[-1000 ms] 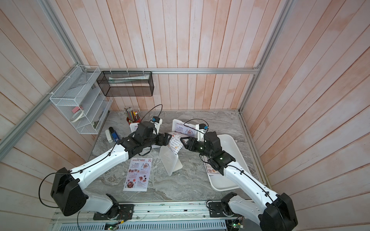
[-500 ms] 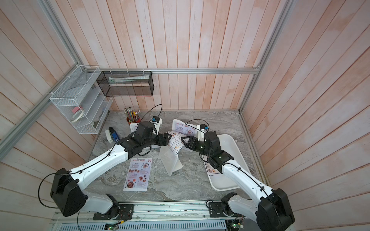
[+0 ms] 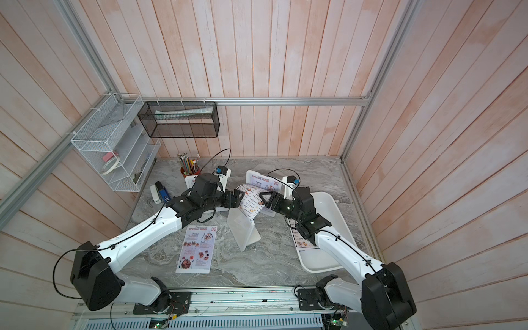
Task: Replace the menus in the menu holders
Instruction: Insert the menu into the storage box.
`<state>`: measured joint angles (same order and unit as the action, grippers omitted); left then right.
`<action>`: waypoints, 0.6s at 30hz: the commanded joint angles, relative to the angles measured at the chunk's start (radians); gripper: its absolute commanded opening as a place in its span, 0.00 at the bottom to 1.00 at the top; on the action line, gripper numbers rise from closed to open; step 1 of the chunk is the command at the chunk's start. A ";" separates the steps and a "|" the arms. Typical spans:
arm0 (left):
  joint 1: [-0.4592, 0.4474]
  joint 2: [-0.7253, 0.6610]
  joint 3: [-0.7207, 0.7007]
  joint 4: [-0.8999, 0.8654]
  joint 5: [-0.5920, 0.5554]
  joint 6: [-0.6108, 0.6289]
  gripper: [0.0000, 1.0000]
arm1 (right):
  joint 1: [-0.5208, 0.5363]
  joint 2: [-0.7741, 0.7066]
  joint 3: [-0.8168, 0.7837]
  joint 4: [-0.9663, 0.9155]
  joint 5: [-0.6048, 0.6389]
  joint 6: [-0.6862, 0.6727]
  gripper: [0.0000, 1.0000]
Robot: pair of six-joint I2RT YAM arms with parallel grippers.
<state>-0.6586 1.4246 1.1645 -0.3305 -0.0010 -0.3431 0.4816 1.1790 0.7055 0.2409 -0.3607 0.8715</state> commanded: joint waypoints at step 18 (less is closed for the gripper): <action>-0.012 -0.026 -0.019 -0.015 -0.010 0.012 0.87 | -0.057 0.033 0.071 0.132 -0.040 -0.043 0.69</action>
<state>-0.6632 1.4216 1.1625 -0.3336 -0.0010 -0.3431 0.4339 1.2037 0.7406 0.3283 -0.3824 0.8562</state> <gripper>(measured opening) 0.875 0.687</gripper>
